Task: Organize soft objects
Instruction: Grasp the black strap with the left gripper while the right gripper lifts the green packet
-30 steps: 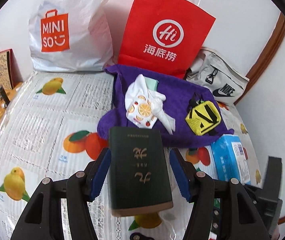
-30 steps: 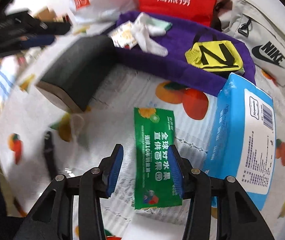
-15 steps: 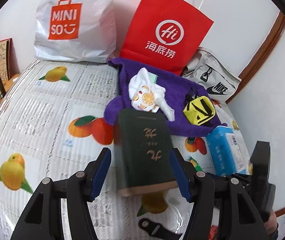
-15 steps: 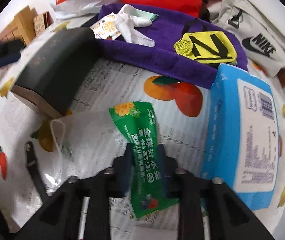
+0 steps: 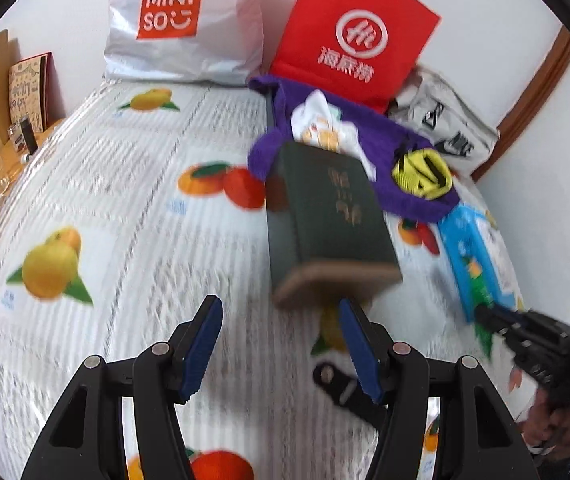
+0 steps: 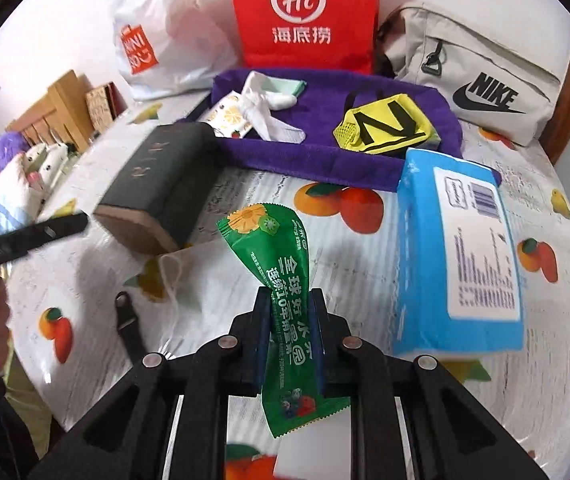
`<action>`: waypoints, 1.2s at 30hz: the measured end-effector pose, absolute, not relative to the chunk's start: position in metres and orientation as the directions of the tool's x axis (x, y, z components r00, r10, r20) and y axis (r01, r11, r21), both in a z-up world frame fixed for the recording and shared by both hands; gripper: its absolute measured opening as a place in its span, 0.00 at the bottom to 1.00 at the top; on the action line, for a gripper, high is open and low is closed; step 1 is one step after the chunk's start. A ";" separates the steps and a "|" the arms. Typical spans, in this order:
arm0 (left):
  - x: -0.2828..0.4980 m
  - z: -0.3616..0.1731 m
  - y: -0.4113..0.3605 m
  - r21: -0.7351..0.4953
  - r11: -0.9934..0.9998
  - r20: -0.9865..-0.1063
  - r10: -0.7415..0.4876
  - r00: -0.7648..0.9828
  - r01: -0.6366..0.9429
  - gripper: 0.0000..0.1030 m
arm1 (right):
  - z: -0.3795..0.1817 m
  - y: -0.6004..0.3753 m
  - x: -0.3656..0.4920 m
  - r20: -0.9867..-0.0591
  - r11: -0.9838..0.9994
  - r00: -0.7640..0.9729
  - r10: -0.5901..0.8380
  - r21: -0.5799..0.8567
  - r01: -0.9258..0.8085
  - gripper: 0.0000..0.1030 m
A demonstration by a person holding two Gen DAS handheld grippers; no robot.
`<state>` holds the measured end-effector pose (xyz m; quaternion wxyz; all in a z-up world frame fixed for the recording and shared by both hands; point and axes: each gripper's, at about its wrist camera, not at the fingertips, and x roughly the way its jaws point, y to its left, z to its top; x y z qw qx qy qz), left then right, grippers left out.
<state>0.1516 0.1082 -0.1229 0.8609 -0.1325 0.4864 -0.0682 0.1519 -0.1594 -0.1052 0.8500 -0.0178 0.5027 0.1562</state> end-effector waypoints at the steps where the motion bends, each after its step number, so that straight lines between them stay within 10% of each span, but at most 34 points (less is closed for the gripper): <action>1: 0.147 -0.125 0.104 -0.291 0.957 -0.824 -0.246 0.510 -0.008 0.57 | -0.105 -0.161 0.148 -0.856 0.951 0.451 0.253 0.133 -0.281 0.17; 21: 0.109 -0.156 0.012 -0.079 0.996 -0.888 -0.091 0.450 0.044 0.56 | -0.111 -0.243 0.081 -0.818 0.967 0.519 0.250 0.178 -0.185 0.17; 30: 0.108 -0.148 0.020 -0.062 0.996 -0.867 -0.086 0.490 0.066 0.21 | -0.120 -0.270 0.072 -0.811 0.967 0.527 0.255 0.215 -0.137 0.17; 36: 0.096 -0.151 0.026 -0.034 0.999 -0.896 -0.042 0.443 0.025 0.33 | -0.124 -0.280 0.069 -0.803 0.963 0.532 0.269 0.238 -0.127 0.17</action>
